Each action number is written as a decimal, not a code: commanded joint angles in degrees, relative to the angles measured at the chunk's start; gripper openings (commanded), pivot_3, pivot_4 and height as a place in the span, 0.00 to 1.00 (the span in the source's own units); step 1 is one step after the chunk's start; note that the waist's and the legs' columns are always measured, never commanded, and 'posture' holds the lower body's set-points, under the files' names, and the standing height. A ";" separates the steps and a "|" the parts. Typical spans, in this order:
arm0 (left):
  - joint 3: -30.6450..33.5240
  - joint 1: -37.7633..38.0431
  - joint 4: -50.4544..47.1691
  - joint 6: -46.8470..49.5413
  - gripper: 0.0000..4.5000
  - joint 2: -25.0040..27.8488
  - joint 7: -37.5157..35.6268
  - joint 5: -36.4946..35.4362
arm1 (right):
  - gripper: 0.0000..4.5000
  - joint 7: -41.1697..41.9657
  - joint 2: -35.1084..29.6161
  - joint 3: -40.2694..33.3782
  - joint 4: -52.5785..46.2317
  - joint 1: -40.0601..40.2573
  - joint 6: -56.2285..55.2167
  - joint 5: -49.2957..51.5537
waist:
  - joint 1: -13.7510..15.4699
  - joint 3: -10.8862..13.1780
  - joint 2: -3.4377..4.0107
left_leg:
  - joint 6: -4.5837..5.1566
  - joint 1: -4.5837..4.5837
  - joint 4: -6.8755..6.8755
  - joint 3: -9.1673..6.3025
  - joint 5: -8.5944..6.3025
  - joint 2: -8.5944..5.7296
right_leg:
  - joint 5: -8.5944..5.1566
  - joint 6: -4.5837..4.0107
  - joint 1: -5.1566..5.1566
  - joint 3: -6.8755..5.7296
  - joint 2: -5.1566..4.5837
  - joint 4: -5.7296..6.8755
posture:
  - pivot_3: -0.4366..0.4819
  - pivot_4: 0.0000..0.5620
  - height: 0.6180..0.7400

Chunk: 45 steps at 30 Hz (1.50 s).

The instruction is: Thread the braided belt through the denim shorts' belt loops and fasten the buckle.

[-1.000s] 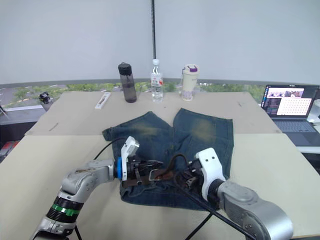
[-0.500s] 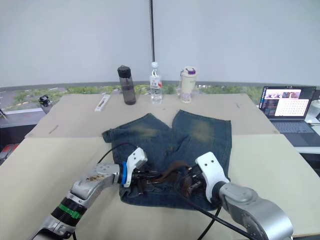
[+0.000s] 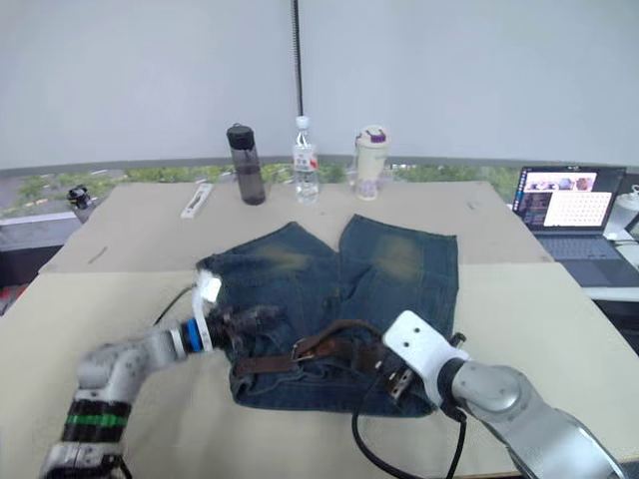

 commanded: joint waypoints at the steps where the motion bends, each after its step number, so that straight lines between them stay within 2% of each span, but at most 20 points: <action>1: -2.29 -0.09 -5.39 0.99 0.00 1.19 -1.40 -1.08 | 0.01 2.11 -3.63 2.58 -0.53 -2.71 -4.04 -4.31 | 0.17 0.00 0.08 | 0.00 0.04 -0.04 0.06 0.00 -0.06 | 0.06 -0.12 0.05 0.04 -0.08 -0.05 | 0.48 0.27 1.00; 5: -9.97 -0.30 -10.51 -4.43 0.00 1.70 -3.21 4.24 | 0.01 5.08 -6.96 7.67 2.16 -5.94 -9.74 -10.21 | 0.53 0.04 0.06 | -0.01 0.00 -0.04 0.15 0.00 -0.14 | 0.16 -0.44 0.02 0.12 -0.16 -0.11 | 0.48 0.27 1.00; 8: -16.13 -3.88 -12.00 -7.01 0.00 1.02 -4.29 8.13 | 0.01 7.41 -3.94 12.31 6.08 -8.61 -13.09 -12.11 | 0.55 0.07 0.00 | -0.02 -0.01 -0.03 0.16 -0.01 -0.12 | 0.22 -0.53 0.00 0.13 -0.16 -0.12 | 0.48 0.27 1.00; 10: -20.02 -5.98 -11.90 -9.56 0.12 1.73 -6.70 11.05 | 0.00 8.51 -1.29 13.94 8.18 -9.36 -14.50 -12.54 | 0.49 0.09 -0.03 | -0.01 0.00 -0.03 0.16 -0.01 -0.10 | 0.24 -0.54 0.00 0.11 -0.13 -0.11 | 0.48 0.27 1.00; 11: -21.98 -6.78 -11.93 -11.40 0.18 2.40 -8.82 12.51 | 0.07 8.73 0.12 13.71 8.85 -9.20 -14.60 -12.30 | 0.47 0.08 0.00 | -0.01 -0.03 -0.01 0.15 0.00 -0.10 | 0.27 -0.57 0.00 0.12 -0.09 -0.11 | 0.48 0.27 1.00; 13: -28.10 -10.28 -10.12 -19.03 0.33 5.57 -15.62 19.11 | 0.20 7.50 4.14 7.89 6.46 -7.33 -9.82 -9.08 | 0.47 0.08 0.03 | 0.00 -0.03 -0.01 0.18 0.00 -0.12 | 0.26 -0.56 0.19 0.16 -0.10 -0.08 | 0.48 0.27 1.00; 15: -31.06 -13.22 -7.34 -24.00 0.48 6.45 -19.42 22.60 | 0.34 8.43 5.73 2.17 3.05 -4.55 -5.41 -5.87 | 0.52 0.07 0.13 | 0.01 -0.11 -0.04 0.15 0.01 -0.11 | 0.28 -0.55 0.16 0.15 -0.02 -0.07 | 0.48 0.27 1.00; 18: -34.94 -18.97 -1.64 -28.96 0.48 5.14 -25.77 25.70 | 0.34 10.49 8.46 -8.09 -2.95 1.80 -0.65 0.03 | 1.49 0.09 0.13 | 0.01 -0.15 0.00 0.14 0.01 -0.13 | 0.28 -0.27 0.20 0.12 -0.02 -0.05 | 0.48 0.27 1.00; 20: -37.32 -22.47 2.67 -33.43 0.48 3.33 -29.26 28.40 | 0.34 12.15 9.02 -13.22 -5.47 4.62 0.76 2.97 | 1.70 0.09 0.16 | 0.01 -0.26 0.05 0.10 0.01 -0.11 | 0.17 -0.44 0.17 0.07 0.02 -0.06 | 0.48 0.27 1.00; 25: -41.23 -30.53 13.91 -43.30 0.48 -2.72 -35.37 34.08 | 0.34 13.25 7.40 -21.58 -7.38 11.33 -0.20 7.17 | 1.96 0.12 0.14 | 0.02 -0.33 0.17 0.13 0.01 -0.16 | 0.05 -0.15 0.21 0.11 -0.03 -0.11 | 0.48 0.27 1.00; 29: -44.67 -36.43 22.34 -54.26 0.48 -8.37 -38.11 40.14 | 0.34 10.27 7.93 -26.78 -7.44 16.65 -1.67 9.51 | 1.69 0.12 0.13 | 0.09 -0.39 0.18 0.10 0.06 -0.27 | 0.05 -0.14 0.21 0.16 -0.06 -0.11 | 0.48 0.27 1.00; 32: -46.81 -39.88 28.16 -61.06 0.48 -13.35 -37.36 44.57 | 0.34 8.09 7.56 -28.51 -7.44 22.02 -4.24 10.02 | 1.89 0.18 0.06 | 0.13 -0.40 0.16 -0.07 0.08 -0.44 | 0.04 -0.10 0.26 0.18 -0.08 -0.08 | 0.48 0.27 1.00; 38: -50.98 -42.61 34.78 -70.26 0.48 -16.89 -37.48 53.11 | 0.34 3.18 6.98 -28.46 -7.44 27.36 -9.29 13.11 | 1.02 0.24 0.20 | 0.15 -0.44 0.16 -0.23 0.08 -0.56 | 0.09 0.54 0.24 0.24 -0.07 0.00 | 0.48 0.27 1.00; 42: -53.94 -42.54 38.26 -72.71 0.48 -17.57 -35.17 59.65 | 0.34 0.49 5.53 -27.80 -7.44 29.60 -11.54 14.46 | 0.91 0.25 0.21 | 0.19 -0.42 0.18 -0.33 0.10 -0.60 | 0.06 0.52 0.29 0.22 -0.05 0.03 | 0.48 0.27 1.00; 45: -54.42 -41.64 40.47 -73.49 0.29 -18.69 -32.75 62.29 | 0.35 -1.31 4.69 -26.25 -7.44 29.96 -12.59 15.38 | 0.84 0.25 0.20 | 0.20 -0.42 0.21 -0.35 0.11 -0.62 | 0.07 0.55 0.30 0.23 -0.06 0.03 | 0.48 0.27 1.00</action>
